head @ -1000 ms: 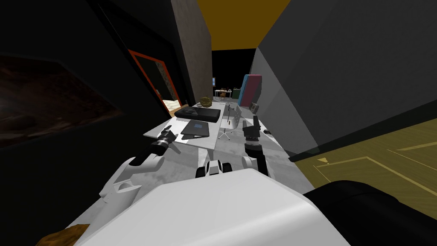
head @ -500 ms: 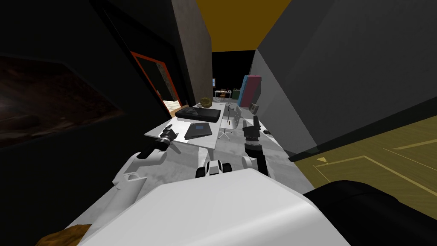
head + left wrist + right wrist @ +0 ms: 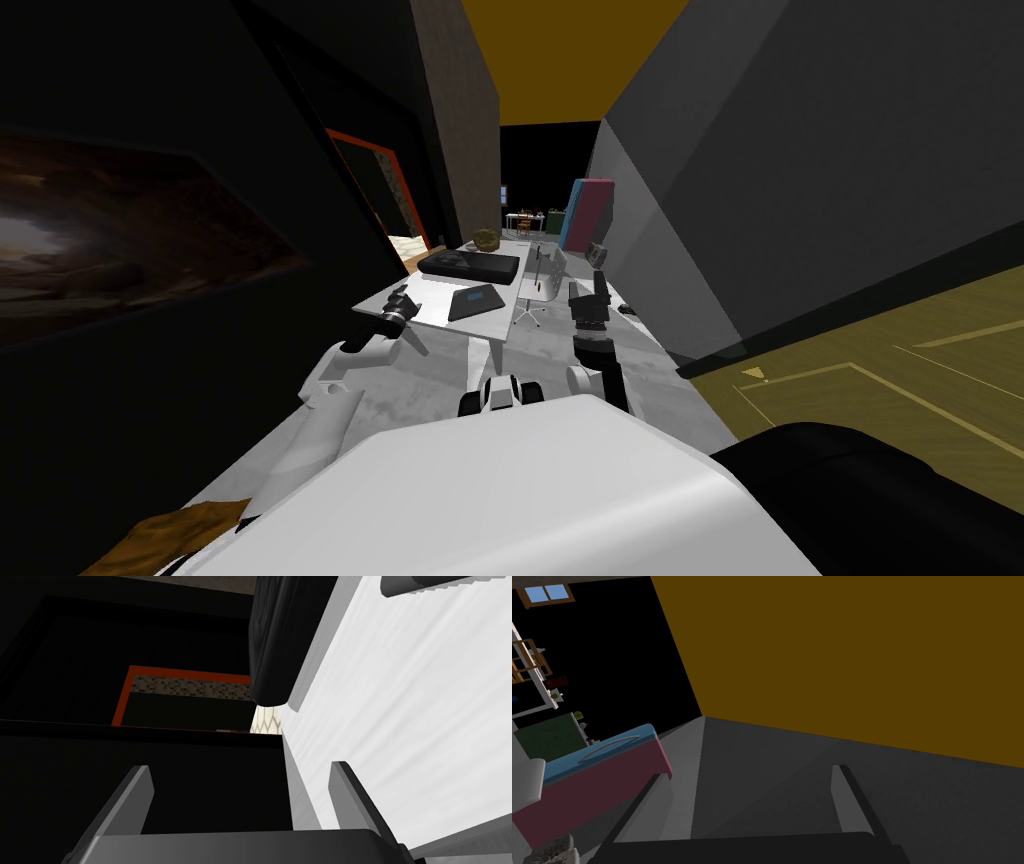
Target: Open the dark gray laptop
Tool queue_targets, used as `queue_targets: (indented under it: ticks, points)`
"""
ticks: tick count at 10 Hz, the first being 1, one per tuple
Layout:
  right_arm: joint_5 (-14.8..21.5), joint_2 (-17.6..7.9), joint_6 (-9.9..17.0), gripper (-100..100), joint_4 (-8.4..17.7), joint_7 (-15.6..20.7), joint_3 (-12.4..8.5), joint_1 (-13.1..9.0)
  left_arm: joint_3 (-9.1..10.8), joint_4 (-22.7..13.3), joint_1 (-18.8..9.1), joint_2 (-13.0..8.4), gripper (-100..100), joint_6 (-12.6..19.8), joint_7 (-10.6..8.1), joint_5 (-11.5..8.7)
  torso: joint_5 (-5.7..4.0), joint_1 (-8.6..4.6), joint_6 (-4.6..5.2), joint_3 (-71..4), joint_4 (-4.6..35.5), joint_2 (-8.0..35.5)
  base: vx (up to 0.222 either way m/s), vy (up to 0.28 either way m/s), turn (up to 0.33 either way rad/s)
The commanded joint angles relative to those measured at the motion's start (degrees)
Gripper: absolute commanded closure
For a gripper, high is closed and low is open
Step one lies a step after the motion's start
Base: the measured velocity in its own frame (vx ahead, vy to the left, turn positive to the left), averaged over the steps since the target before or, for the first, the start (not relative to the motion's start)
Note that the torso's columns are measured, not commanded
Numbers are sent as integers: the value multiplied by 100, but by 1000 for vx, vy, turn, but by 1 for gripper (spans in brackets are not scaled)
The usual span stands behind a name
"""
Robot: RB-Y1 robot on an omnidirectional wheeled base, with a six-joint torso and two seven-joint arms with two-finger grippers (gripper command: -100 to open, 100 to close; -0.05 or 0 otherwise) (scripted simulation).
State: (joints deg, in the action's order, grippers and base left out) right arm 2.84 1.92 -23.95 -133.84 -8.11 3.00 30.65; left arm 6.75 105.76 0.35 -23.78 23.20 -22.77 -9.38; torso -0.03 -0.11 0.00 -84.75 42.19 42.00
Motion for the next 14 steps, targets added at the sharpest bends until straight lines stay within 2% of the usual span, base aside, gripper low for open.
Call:
queue_targets:
  ticks: [1, 5, 6, 7, 11, 12, 13, 14]
  points:
    - [0, 0, 0, 0, 0, 0, 0, 0, 51, -427, -351, 274, -100, -148, 260, 49, 1, 5, 0, 4, 2, 7, -89, 24, 132]
    - [0, 0, 0, 0, 0, 0, 0, -1, 51, -1111, -1009, 274, -100, -148, 260, 49, 2, 6, 1, 9, 5, 12, -59, 23, 7]
    - [0, 0, 0, 0, 0, 0, 0, 0, 51, -1291, -1009, 274, -100, -148, 260, 49, 1, 2, 0, 2, 1, 3, 14, -4, 0]
    - [0, 0, 0, 0, 0, 0, 0, 0, 108, -1439, -1245, 529, -100, -296, 516, 83, 2, 4, -1, 6, 2, 9, -121, 27, 128]
    - [0, 0, 0, 0, 0, 0, 0, 0, 108, -2192, -1922, 529, -100, -296, 516, 83, 1, 3, 1, 3, 2, 3, -51, 23, 8]
    - [0, 0, 0, 0, 0, 0, 0, 0, 108, -2328, -1922, 529, -100, -296, 516, 83, 0, 1, 0, 0, 0, 0, 17, -4, 0]
    - [0, 0, 0, 0, 0, 0, 0, 0, 164, -2506, -2163, 785, -100, -444, 772, 116, 2, 5, -1, 7, 3, 12, -75, 50, 132]
    - [0, 0, 0, 0, 0, 0, -1, 0, 164, -2735, -2355, 785, -100, -444, 772, 116, 7, 26, -2, 29, 13, 48, -113, 64, 49]
